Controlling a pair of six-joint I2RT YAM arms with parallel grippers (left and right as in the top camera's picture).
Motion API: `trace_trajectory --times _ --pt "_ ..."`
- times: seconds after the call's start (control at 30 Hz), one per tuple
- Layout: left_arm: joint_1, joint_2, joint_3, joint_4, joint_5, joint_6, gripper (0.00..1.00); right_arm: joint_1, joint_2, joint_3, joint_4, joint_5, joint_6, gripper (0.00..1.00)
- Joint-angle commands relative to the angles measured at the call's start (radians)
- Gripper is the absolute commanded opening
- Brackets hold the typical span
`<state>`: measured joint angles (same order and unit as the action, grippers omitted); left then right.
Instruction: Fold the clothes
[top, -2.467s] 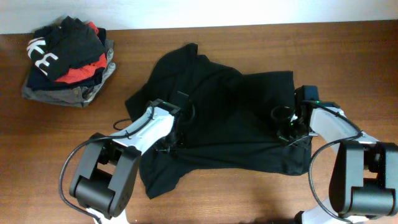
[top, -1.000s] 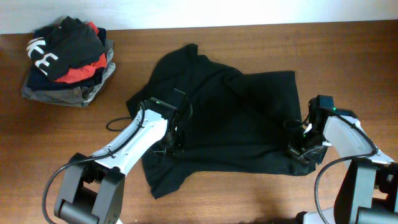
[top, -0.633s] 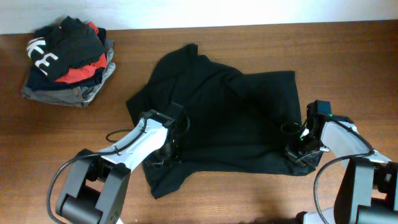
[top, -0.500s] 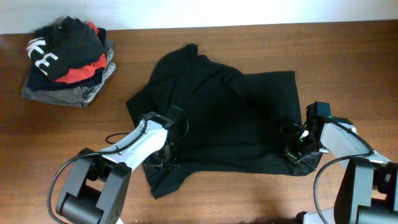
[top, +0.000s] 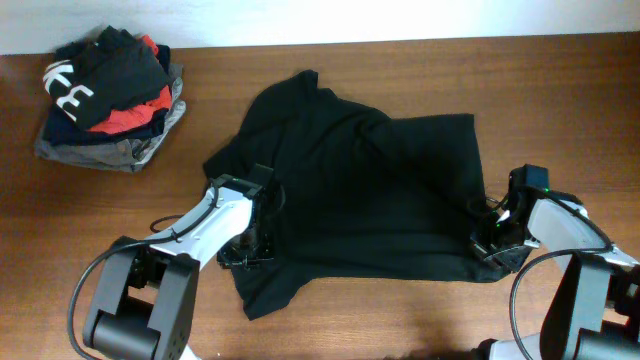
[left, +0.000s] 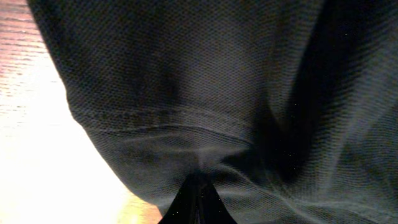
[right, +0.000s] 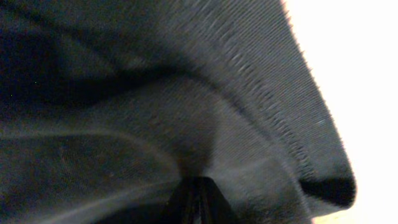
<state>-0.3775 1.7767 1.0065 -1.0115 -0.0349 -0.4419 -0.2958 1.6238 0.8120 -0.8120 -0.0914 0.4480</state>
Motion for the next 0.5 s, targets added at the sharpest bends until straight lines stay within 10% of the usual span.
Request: trace_trajectory --times 0.0,0.47 --pt "0.010 0.008 -0.008 -0.012 -0.014 0.002 0.03 -0.027 0.002 -0.013 0.014 0.087 0.002 0.10" --pt "0.019 0.008 -0.008 -0.135 -0.180 -0.086 0.03 -0.042 0.002 0.134 -0.143 0.186 0.032 0.06"
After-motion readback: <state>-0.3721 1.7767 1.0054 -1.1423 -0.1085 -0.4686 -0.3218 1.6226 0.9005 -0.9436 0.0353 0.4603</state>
